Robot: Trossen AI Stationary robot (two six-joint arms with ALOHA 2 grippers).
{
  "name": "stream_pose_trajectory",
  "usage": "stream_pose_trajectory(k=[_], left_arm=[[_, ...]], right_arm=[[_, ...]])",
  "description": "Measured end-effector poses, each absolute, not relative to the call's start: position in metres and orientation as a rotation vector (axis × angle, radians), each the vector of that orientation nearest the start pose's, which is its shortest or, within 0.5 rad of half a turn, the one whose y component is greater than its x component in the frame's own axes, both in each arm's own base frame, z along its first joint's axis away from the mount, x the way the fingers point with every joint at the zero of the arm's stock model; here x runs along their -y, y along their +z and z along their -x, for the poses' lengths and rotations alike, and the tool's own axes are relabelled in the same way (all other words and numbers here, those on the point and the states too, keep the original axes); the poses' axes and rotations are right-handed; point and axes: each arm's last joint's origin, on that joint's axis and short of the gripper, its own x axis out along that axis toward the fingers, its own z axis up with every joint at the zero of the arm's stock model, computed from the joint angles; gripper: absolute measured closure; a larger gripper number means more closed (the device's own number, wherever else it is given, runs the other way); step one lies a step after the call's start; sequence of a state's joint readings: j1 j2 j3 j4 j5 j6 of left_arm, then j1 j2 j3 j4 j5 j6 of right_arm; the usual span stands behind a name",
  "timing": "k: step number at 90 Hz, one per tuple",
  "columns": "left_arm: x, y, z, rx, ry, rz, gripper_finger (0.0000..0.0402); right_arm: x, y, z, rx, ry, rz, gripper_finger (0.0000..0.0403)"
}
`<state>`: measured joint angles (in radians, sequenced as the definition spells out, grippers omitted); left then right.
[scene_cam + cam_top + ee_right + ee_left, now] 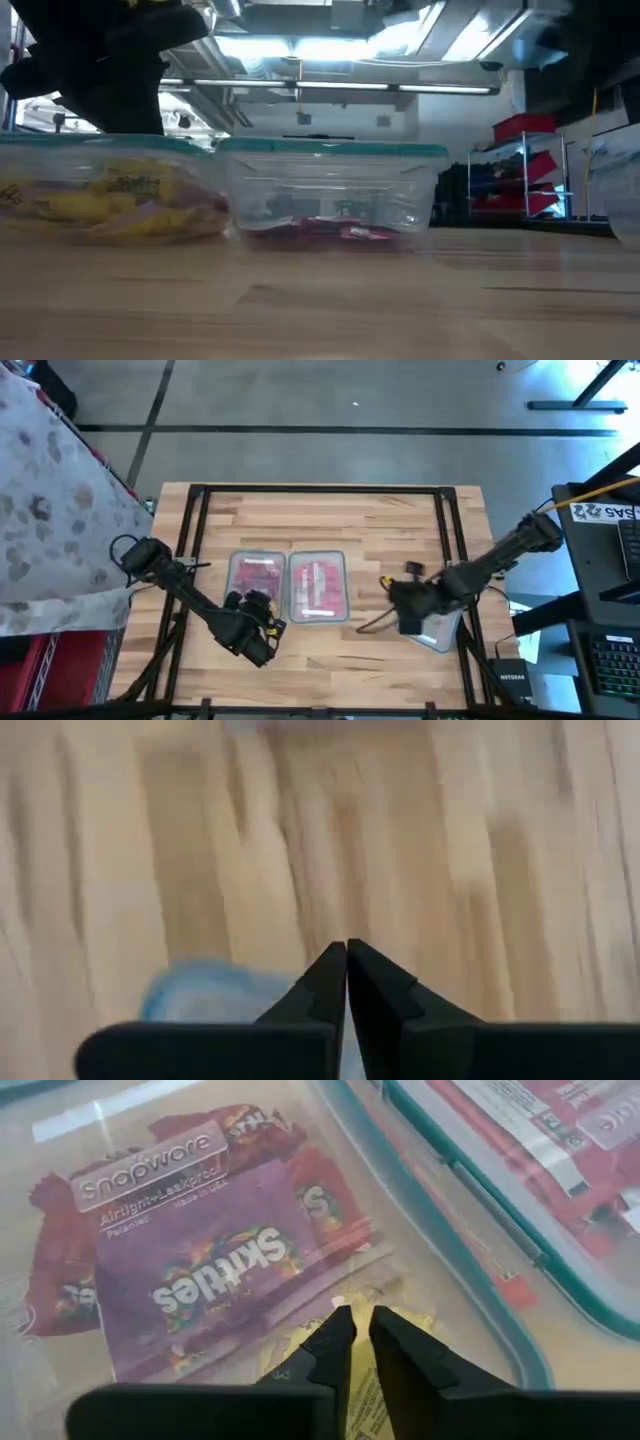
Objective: Sort candy
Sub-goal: Move the square transparent food container to the center of the table
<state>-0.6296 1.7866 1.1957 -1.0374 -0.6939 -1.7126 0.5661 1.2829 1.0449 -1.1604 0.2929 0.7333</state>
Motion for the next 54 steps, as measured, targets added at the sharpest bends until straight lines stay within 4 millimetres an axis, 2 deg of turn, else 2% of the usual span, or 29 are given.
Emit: stream_pose_trajectory(k=[8,23,30,42,54], left_arm=[[0.168,0.187,-0.262,-0.779,0.955,0.492,0.0349],[0.169,0.191,-0.265,-0.786,0.934,0.49,0.0341],[0.169,0.191,-0.265,-0.785,0.936,0.488,0.0341],[0.167,0.191,-0.266,-0.785,0.942,0.492,0.034],[0.166,0.191,-0.267,-0.796,0.934,0.471,0.034]], right_arm=[[-0.115,0.255,-0.162,-1.333,-0.313,-0.11,0.0403],[-0.135,0.228,-0.141,-1.442,-0.333,-0.244,0.0403],[-0.142,0.216,-0.136,-1.469,-0.357,-0.296,0.0403],[-0.142,0.203,-0.132,-1.455,-0.387,-0.293,0.0403],[-0.136,0.196,-0.139,-1.346,-0.387,-0.229,0.0403]])
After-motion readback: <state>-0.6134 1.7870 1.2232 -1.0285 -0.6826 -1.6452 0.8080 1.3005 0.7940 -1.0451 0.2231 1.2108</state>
